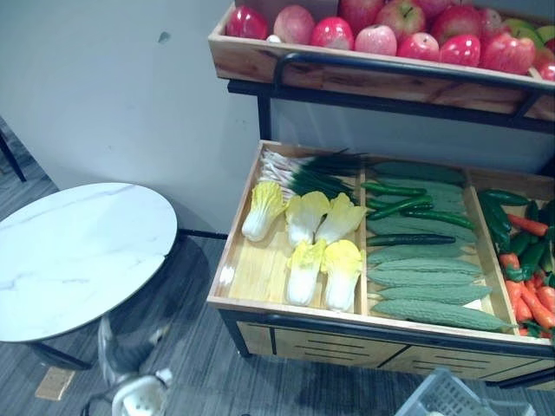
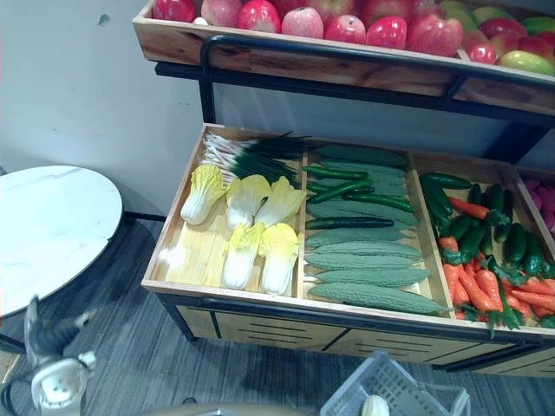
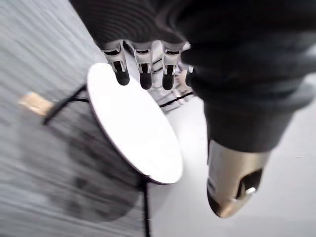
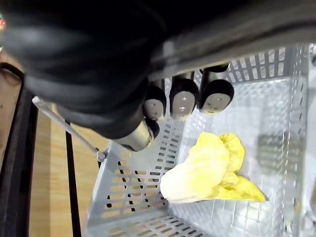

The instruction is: Pick vegetable in the basket

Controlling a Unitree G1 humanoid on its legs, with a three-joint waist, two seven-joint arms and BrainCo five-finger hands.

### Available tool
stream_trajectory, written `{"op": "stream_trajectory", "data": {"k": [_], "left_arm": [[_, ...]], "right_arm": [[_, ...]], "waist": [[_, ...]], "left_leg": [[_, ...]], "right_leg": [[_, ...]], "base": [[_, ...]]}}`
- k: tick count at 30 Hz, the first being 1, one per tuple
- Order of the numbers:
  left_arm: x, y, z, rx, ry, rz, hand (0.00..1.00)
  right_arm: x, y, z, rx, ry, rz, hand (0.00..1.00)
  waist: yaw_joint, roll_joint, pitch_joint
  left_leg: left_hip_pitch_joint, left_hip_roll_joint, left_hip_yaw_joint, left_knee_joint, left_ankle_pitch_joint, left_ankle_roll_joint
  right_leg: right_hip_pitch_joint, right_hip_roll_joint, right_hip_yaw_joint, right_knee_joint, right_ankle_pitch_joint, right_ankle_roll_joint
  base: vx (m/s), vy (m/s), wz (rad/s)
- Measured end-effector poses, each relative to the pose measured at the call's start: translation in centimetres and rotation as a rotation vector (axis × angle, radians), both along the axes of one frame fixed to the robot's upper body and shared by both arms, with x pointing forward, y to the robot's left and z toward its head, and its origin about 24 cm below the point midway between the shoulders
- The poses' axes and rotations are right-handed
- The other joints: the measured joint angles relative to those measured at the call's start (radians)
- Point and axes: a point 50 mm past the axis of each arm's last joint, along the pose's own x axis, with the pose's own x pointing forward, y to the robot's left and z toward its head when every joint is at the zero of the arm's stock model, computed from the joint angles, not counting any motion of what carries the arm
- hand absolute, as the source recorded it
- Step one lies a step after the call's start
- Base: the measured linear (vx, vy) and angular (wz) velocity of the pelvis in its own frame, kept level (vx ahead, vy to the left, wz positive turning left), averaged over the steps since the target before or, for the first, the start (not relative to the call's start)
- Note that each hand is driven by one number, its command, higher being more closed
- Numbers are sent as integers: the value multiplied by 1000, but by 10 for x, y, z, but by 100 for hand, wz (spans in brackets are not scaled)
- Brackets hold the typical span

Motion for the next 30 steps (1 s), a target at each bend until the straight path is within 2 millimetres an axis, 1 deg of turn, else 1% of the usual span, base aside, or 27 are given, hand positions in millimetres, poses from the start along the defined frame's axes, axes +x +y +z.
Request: {"op": "stream_trajectory", "data": {"k": [1, 2, 3, 5, 6, 7, 9, 12, 15, 18, 21, 22, 23, 24, 25, 26, 27, 28, 29, 30], "left_arm": [[-15, 0, -16, -43, 80, 35, 0], [-32, -2, -31, -91, 157, 74, 0], [-40, -4, -38, -117, 196, 89, 0], [-70, -14, -61, -229, 353, 118, 0], [-77, -16, -66, -253, 385, 123, 0], [-90, -21, -73, -305, 445, 130, 0], [-106, -29, -80, -386, 519, 108, 0], [-107, -38, -86, -448, 558, 37, 0], [-95, -47, -89, -489, 560, -53, 0], [-88, -54, -91, -510, 554, -99, 0], [-85, -60, -93, -531, 546, -114, 0], [-84, -62, -94, -533, 550, -128, 0], [-81, -63, -94, -532, 547, -137, 0], [-81, -64, -94, -533, 546, -141, 0], [-80, -64, -94, -540, 537, -135, 0], [-77, -66, -94, -548, 524, -134, 0], [-74, -67, -94, -547, 523, -147, 0], [-68, -68, -95, -545, 520, -167, 0], [-67, -69, -95, -540, 525, -182, 0], [-65, -69, -94, -532, 531, -200, 0]], "right_arm": [[1, 0, 0, 1, -1, 7, 100], [2, 1, 0, 2, -1, 9, 100], [3, 1, 0, 1, -2, 10, 100], [7, 2, -1, 0, 1, 22, 100], [7, 2, -1, -5, 6, 23, 100], [10, -1, 0, -13, 7, 40, 100], [15, -5, 2, -25, 12, 90, 100], [19, -8, 3, -35, 22, 139, 100], [26, -8, 3, -38, 30, 195, 100], [24, -7, 2, -30, 44, 207, 100], [23, -7, 2, -26, 50, 204, 100], [25, -7, 2, -25, 46, 203, 100], [29, -6, 2, -24, 37, 205, 100], [35, -7, 2, -27, 24, 208, 100], [37, -8, 2, -30, 18, 209, 100], [40, -9, 3, -33, 12, 207, 100], [41, -9, 3, -35, 8, 203, 100], [42, -9, 4, -35, 4, 204, 100], [44, -6, 2, -26, 0, 204, 100], [50, -1, 1, -16, -19, 207, 100]], "waist": [[0, -1, -2], [-2, 3, -10], [-3, 4, -13], [-5, 9, -16], [-7, 11, -17], [-15, 13, -18], [-33, 18, -17], [-34, 20, -15], [-54, 24, -7], [-54, 24, -3], [-54, 23, -1], [-54, 20, 5], [-53, 9, 25], [-52, 14, 46], [-52, 10, 53], [-53, 18, 71], [-53, 23, 82], [-52, 28, 100], [-52, 29, 105], [-52, 31, 119]], "left_leg": [[10, -1, 0, -3, 0, 0], [12, -2, 0, -8, -1, -1], [11, -3, 0, -10, -1, -1], [12, -3, -1, -9, -5, -1], [12, -3, -1, -9, -6, -2], [13, -4, 1, -8, -6, -2], [28, -3, 17, -8, -5, -4], [43, -2, 33, -8, -12, -5], [54, -2, 48, -8, -16, -7], [65, -2, 52, -8, -20, -8], [69, -1, 53, -8, -25, -15], [67, -1, 56, 10, -37, -14], [56, 1, 60, 79, -76, -14], [29, 9, 63, 169, -124, -10], [16, 13, 63, 212, -148, -9], [-16, 22, 61, 302, -199, -9], [-32, 28, 57, 344, -226, -6], [-64, 33, 53, 427, -276, 5], [-85, 37, 55, 478, -306, 16], [-89, 49, 84, 505, -320, 20]], "right_leg": [[7, 0, -2, -6, 0, 0], [9, 0, -3, -11, 0, 0], [9, 0, -4, -13, 0, 0], [9, 1, -2, -20, 0, 0], [9, 1, -1, -20, 0, 1], [7, 1, 3, -20, 0, 1], [9, 1, 18, -18, 1, 3], [11, 1, 36, -18, 2, 4], [10, 1, 49, -16, 1, 2], [17, 1, 54, -16, 0, 2], [19, 0, 55, -13, -3, 5], [19, -1, 59, -6, -8, 6], [23, -6, 71, 14, -17, 5], [22, -8, 84, 36, -28, 5], [22, -8, 89, 46, -33, 9], [15, -10, 90, 79, -51, 9], [6, -12, 93, 107, -63, 10], [-21, -22, 107, 169, -86, 12], [-47, -30, 127, 228, -88, 17], [-91, -28, 171, 298, -71, -4]], "base": [[0, 0, 0], [0, 0, 0], [33, -12, -1], [45, -13, -3], [47, -13, -6], [48, -12, -6], [51, -11, -20], [25, -8, -19], [4, -10, -13], [-3, -6, -5], [0, -3, -1], [-2, -2, -13], [-25, 7, -23], [-31, 13, -24], [-38, 23, -18], [-21, 33, -9], [-40, 78, -11], [-48, 121, -17], [-81, 189, -38], [-56, 140, -49]]}}
